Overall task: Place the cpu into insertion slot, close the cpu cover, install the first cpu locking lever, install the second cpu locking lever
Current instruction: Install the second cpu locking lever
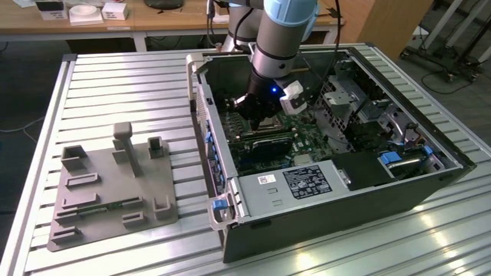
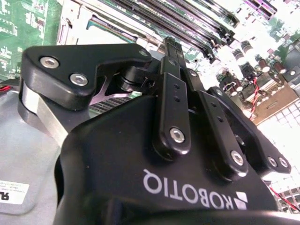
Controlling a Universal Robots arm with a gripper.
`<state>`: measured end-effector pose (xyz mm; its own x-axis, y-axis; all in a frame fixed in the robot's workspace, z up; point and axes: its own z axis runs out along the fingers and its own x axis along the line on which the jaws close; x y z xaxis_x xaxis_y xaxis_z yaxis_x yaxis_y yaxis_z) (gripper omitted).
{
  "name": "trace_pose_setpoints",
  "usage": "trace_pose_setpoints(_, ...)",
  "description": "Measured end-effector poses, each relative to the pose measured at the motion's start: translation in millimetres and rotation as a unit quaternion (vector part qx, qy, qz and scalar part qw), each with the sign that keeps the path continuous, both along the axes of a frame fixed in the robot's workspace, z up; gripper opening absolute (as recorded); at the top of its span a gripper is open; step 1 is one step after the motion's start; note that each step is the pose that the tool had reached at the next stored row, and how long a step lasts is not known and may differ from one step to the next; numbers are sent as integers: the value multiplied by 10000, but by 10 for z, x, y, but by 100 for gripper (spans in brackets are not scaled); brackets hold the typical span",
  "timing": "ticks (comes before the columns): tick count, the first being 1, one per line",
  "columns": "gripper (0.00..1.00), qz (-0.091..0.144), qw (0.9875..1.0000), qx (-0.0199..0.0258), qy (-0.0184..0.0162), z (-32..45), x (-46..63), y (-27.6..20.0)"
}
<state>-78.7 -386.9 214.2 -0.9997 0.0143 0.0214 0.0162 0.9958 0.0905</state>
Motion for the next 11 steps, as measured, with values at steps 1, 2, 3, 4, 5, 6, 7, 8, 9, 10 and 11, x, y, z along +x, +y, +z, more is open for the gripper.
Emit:
trace_pose_setpoints(1,10,0,10000,1,0,0,0,0)
trace_pose_setpoints(2,10,0,10000,3,0,-1,0,1)
trace_pose_setpoints(3,10,0,10000,6,0,-1,0,1)
trace_pose_setpoints(4,10,0,10000,10,0,-1,0,0)
trace_pose_setpoints(5,10,0,10000,16,0,-1,0,0)
trace_pose_setpoints(6,10,0,10000,24,0,-2,0,0)
trace_pose_setpoints(7,10,0,10000,32,-1,-4,0,0)
trace_pose_setpoints(8,10,0,10000,41,0,-5,0,0)
trace_pose_setpoints(9,10,0,10000,50,-1,-8,0,0)
trace_pose_setpoints(10,10,0,10000,57,0,-11,0,0)
trace_pose_setpoints(11,10,0,10000,62,0,-15,0,0)
